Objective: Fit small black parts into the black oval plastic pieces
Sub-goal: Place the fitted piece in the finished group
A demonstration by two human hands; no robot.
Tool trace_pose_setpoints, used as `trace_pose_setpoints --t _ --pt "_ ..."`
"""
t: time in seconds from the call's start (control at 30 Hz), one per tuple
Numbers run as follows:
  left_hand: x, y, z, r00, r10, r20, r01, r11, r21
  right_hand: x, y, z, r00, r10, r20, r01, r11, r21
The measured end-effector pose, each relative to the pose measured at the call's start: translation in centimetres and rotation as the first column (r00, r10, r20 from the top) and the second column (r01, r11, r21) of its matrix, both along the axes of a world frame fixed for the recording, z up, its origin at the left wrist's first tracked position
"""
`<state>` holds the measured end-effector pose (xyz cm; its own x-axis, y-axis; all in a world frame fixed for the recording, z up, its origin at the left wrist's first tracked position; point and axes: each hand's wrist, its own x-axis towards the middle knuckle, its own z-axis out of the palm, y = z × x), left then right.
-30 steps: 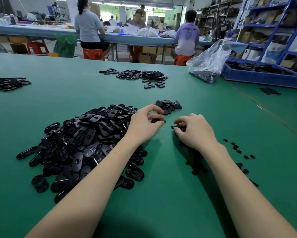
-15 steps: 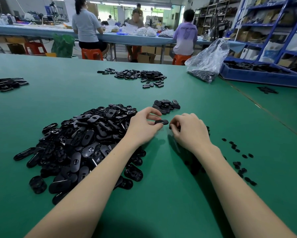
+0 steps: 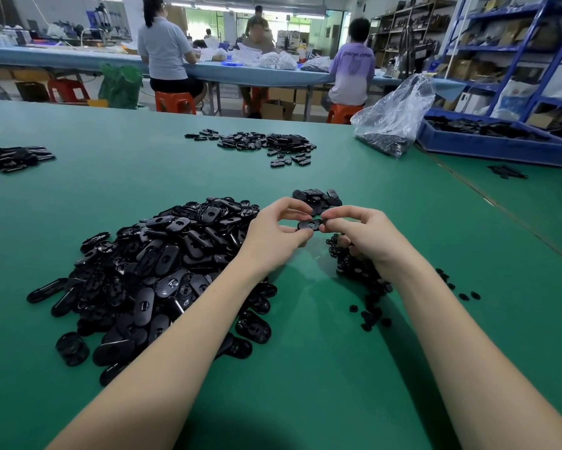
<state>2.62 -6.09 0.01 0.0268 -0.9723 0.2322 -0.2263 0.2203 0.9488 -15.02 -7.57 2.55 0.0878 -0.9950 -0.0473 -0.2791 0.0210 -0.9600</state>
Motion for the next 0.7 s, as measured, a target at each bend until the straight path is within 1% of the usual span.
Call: trace_pose_setpoints --t 0.13,0.2,0.37,0.5,0.7 --pt "0.12 -0.13 0.05 0.999 0.003 -0.037 -0.003 1.0 0.006 -0.18 -0.02 -0.05 0.999 0.004 0.036 -0.006 0.998 0.061" --pt "0.15 -0.1 0.11 0.999 0.009 -0.043 -0.009 1.0 0.007 -0.24 0.0 0.04 0.999 0.002 0.043 -0.005 0.998 0.067" --pt "-0.06 0.3 0.33 1.0 0.014 0.0 -0.014 1.0 -0.024 -0.1 0.08 0.14 1.0 -0.023 -0.008 0.024 0.999 0.049" --pt "-0.3 0.55 0.38 0.999 0.009 0.051 -0.005 0.998 -0.062 0.05 0.27 0.22 0.997 -0.053 -0.053 0.053 0.999 0.005" --pt "-0.46 0.66 0.5 0.998 -0.014 0.058 0.018 0.997 -0.07 0.21 0.28 0.01 0.994 -0.062 -0.085 0.06 0.998 -0.029"
